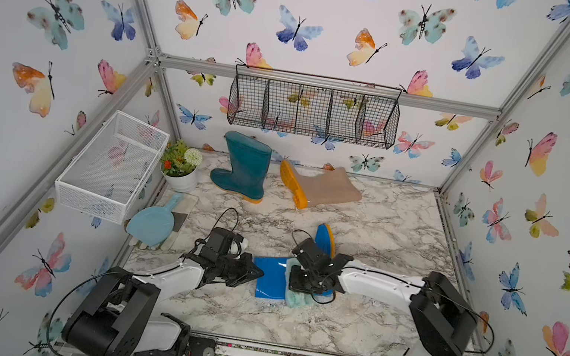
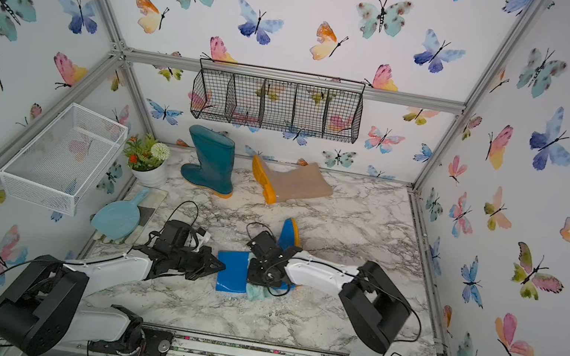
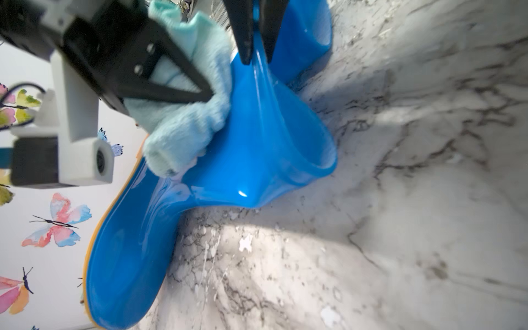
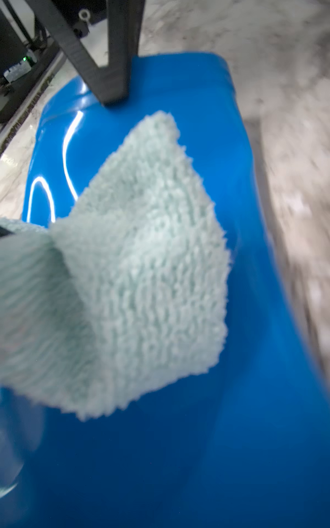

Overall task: Wipe the rubber boots with a cloth
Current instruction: Wipe the dirt off the rubber boot.

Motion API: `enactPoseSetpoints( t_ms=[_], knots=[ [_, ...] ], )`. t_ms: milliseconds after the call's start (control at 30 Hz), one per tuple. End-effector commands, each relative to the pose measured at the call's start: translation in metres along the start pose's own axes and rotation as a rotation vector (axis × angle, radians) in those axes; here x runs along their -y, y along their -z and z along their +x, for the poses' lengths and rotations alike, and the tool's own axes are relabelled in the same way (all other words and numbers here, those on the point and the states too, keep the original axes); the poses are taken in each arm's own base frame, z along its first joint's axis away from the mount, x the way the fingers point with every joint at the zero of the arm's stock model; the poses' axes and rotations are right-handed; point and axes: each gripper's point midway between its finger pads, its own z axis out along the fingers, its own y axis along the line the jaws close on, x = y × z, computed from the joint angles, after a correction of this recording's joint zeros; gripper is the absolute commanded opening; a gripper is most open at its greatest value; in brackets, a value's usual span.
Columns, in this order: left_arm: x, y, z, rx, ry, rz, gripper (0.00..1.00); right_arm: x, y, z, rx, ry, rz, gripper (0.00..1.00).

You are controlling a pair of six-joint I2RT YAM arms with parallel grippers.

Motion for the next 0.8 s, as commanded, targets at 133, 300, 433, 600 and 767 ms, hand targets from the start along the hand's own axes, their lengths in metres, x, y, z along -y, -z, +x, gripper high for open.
enactPoseSetpoints(
  t_ms=[133,300,433,600,767],
  knots=[
    [0.0,0.0,0.006,-0.011,-0.025,0.048,0.0,-0.005,-0.003,0.005,0.014,0.032,0.045,0.02],
    [0.006,0.0,0.003,-0.009,0.017,0.079,0.0,-0.105,-0.039,0.027,-0.026,0.254,-0.011,0.02],
    [0.011,0.003,-0.002,-0.009,0.002,0.067,0.0,-0.076,-0.043,0.029,-0.03,0.227,0.081,0.02],
    [0.006,0.007,-0.005,-0.012,0.002,0.045,0.0,0.044,-0.005,0.011,0.027,-0.027,0.161,0.03],
    [0.003,0.007,-0.006,0.005,0.037,0.068,0.0,0.03,0.011,-0.002,0.132,0.038,0.033,0.02]
  ],
)
